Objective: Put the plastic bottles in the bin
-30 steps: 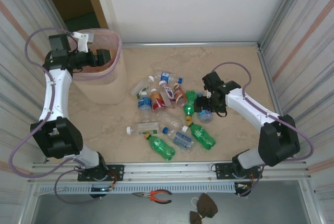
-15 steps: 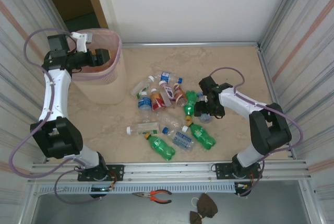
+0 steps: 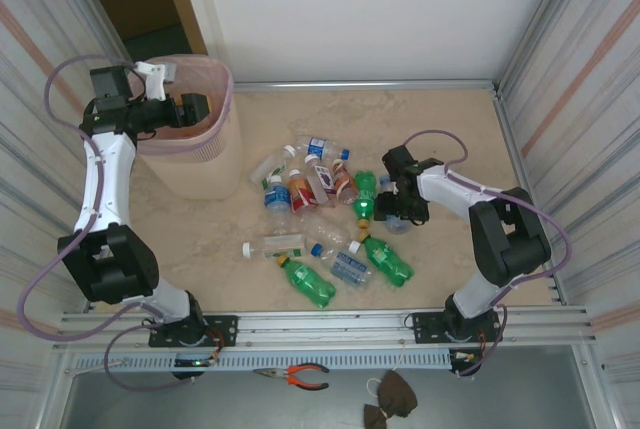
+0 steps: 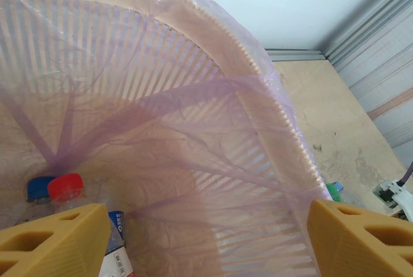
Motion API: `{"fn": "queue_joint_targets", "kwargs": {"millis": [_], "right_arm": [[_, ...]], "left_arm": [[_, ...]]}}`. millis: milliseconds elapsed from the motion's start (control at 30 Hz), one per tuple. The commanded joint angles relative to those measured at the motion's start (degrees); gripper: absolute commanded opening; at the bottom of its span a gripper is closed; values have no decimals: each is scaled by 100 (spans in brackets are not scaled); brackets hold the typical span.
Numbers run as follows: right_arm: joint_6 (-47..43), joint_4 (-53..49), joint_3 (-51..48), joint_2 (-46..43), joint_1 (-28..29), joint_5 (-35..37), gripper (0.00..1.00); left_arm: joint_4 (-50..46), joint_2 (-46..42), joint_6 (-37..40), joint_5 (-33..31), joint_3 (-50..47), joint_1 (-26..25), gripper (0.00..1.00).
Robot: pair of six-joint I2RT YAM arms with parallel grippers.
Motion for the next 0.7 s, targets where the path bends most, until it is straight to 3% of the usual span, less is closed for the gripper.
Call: {"fn": "queue_joint_targets", "kwargs": {"millis": [0,267,667], "right_arm": [[158,85,-52,108,-124,106,81],[515,11,-141,5,-473,179,75],[302,-255,21,69,-64,76,85]], "left_arm": [[79,40,-100,110,-52,42,80],[65,63,-116,99,-45,40,80],[60,120,-131,99,-43,42,80]]}}
